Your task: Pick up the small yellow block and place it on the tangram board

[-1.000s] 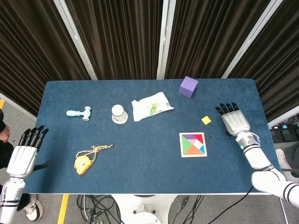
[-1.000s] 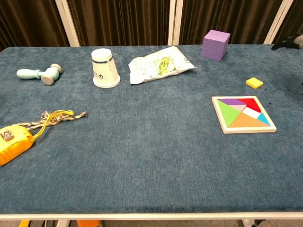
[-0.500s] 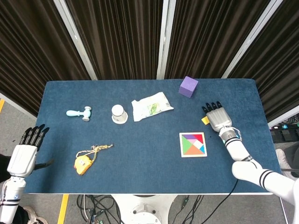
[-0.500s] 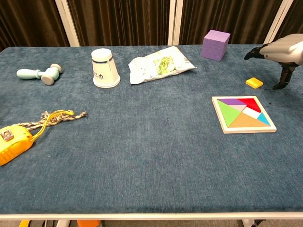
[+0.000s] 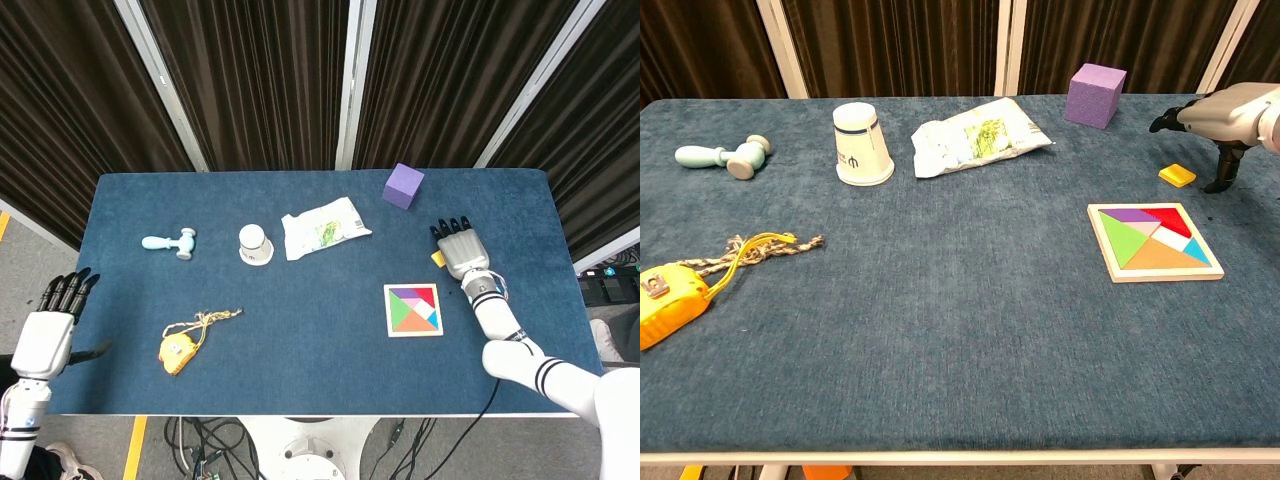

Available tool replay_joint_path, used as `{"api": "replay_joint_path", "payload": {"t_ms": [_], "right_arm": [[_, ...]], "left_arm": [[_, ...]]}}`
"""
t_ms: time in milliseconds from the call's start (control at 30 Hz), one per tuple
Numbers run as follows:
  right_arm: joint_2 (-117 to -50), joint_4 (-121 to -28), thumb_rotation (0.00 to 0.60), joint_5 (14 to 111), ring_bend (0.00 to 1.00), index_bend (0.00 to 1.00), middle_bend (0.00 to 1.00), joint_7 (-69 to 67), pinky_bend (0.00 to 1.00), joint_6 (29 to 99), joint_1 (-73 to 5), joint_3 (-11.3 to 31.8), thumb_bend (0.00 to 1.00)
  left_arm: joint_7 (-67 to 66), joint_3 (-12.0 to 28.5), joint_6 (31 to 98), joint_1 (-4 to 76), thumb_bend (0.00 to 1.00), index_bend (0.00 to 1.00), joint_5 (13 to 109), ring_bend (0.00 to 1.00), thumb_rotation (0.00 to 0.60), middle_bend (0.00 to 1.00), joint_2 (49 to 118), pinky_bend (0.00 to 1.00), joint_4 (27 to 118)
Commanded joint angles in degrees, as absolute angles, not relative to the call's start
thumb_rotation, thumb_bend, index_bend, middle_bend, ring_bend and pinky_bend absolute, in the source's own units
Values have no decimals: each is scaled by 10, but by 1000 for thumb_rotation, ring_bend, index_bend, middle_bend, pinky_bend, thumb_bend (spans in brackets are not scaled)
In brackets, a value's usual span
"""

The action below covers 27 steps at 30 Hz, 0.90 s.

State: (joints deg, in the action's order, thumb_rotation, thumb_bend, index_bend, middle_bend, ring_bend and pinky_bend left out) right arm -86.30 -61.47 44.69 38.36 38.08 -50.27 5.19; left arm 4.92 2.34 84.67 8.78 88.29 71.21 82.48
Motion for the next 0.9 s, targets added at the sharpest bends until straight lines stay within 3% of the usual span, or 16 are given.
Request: {"api": "replay_joint_path", "payload": {"t_ms": [33, 900], "right_arm": [[-873, -601, 600, 461, 0, 7, 0, 367, 0, 376, -504, 50, 134], [-891, -559, 600, 511, 0, 332, 0, 300, 0, 369, -497, 49, 176]], "left_arm": [[52, 23, 846, 87, 0, 35, 882, 0, 600, 0, 712, 0, 824], [57, 18, 834, 91, 0, 36, 882, 0, 600, 0, 715, 0, 818]]}}
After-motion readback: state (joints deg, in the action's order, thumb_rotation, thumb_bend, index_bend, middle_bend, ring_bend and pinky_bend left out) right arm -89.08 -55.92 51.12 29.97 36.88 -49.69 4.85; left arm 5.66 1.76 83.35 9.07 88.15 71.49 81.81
